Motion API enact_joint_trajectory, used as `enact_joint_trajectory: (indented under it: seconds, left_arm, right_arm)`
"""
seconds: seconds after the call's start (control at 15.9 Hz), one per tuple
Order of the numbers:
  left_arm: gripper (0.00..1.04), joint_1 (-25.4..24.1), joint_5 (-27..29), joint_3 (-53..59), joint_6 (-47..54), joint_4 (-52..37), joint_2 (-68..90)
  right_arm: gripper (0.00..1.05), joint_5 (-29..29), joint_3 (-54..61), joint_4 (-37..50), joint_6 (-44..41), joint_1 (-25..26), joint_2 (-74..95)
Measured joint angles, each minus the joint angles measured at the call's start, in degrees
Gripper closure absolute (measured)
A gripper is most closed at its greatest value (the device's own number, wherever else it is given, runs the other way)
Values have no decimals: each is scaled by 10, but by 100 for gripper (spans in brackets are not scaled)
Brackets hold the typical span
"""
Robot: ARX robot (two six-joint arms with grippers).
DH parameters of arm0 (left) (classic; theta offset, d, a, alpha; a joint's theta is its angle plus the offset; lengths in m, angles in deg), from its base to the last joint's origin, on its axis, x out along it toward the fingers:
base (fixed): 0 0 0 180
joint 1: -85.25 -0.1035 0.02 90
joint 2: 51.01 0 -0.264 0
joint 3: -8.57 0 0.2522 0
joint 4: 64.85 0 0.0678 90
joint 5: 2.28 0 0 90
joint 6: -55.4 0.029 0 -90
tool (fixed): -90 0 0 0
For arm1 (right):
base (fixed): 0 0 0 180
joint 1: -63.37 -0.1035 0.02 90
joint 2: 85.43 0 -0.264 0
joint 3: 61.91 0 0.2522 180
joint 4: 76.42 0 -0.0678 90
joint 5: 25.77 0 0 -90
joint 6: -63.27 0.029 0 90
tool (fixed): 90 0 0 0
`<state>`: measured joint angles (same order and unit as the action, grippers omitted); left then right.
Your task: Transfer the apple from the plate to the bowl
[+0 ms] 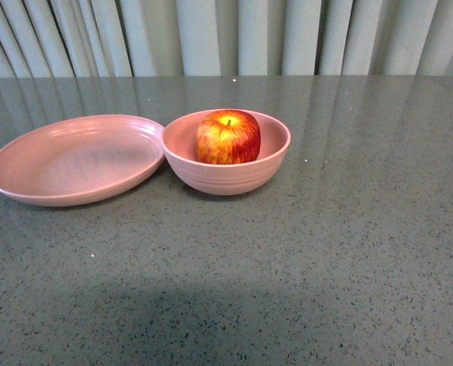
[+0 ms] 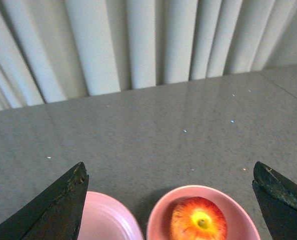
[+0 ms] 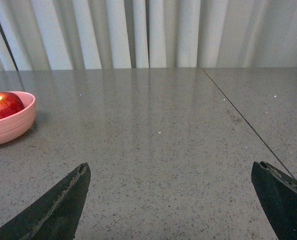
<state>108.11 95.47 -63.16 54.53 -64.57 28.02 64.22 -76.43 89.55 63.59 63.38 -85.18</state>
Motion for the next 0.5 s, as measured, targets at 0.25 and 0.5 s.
enact_joint_trajectory:
  seconds: [0.25,0.5]
  left_arm:
    - [18,-13,68,54,1,-80,-38]
    - [58,-98,69,265,0,-174,-191]
  right_arm:
    - [7,0,0,0,0,0,0]
    - [7,0,0,1,0,0,0]
